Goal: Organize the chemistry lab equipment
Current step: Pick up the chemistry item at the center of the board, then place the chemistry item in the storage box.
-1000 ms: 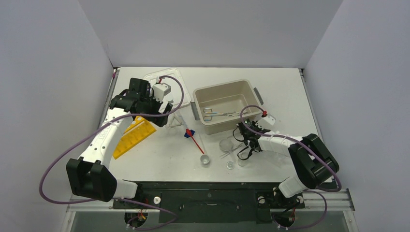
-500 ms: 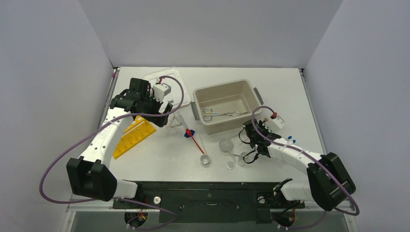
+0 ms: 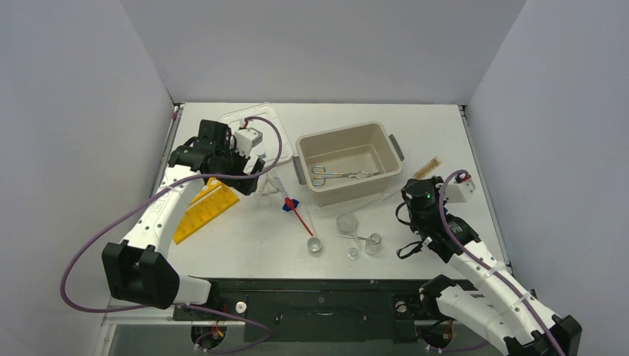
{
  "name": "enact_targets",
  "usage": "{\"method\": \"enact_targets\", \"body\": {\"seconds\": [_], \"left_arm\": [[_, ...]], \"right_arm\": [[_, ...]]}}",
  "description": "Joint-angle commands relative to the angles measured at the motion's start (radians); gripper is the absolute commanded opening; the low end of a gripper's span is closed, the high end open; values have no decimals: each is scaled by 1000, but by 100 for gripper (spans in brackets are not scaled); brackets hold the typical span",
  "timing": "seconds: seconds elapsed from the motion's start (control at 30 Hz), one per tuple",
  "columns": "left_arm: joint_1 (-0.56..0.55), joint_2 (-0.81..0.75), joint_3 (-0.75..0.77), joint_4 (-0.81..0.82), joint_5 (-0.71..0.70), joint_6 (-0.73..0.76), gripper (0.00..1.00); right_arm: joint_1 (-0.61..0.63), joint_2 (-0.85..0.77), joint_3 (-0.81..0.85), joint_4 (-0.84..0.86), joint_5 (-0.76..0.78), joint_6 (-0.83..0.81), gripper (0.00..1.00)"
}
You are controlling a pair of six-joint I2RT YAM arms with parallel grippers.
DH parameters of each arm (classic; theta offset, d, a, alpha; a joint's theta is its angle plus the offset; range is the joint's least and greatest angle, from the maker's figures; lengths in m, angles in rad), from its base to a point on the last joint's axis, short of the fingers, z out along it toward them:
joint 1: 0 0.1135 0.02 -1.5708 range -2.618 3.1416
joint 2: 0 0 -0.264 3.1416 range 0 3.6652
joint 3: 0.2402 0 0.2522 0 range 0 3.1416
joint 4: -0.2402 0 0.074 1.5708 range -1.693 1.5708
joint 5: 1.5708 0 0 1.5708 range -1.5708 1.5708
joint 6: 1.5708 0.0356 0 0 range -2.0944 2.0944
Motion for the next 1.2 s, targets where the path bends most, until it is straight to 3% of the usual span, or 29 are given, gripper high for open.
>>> {"method": "enact_targets", "body": {"seconds": [0.0,0.4,0.7,0.9,1.03,1.17], "left_arm": [[-2,-25,22,2,18,-13,97],[-3,-46,28,-4,13,-19,96],[-2,-61,12,-1,9,-10,96],[-1,-68,12,-6,4,-3,97],[-1,-70,5,-6,2,1,96],[-1,-67,-1,-3,3,-1,97]], "right_arm": [[27,50,140,4,-4,-4,0],[136,490,498,135,-81,12,0],[145,729,614,140,-55,103,2],[141,836,710,94,-101,79,38],[128,840,771,55,-111,23,51],[120,791,767,40,-119,-24,53]]}}
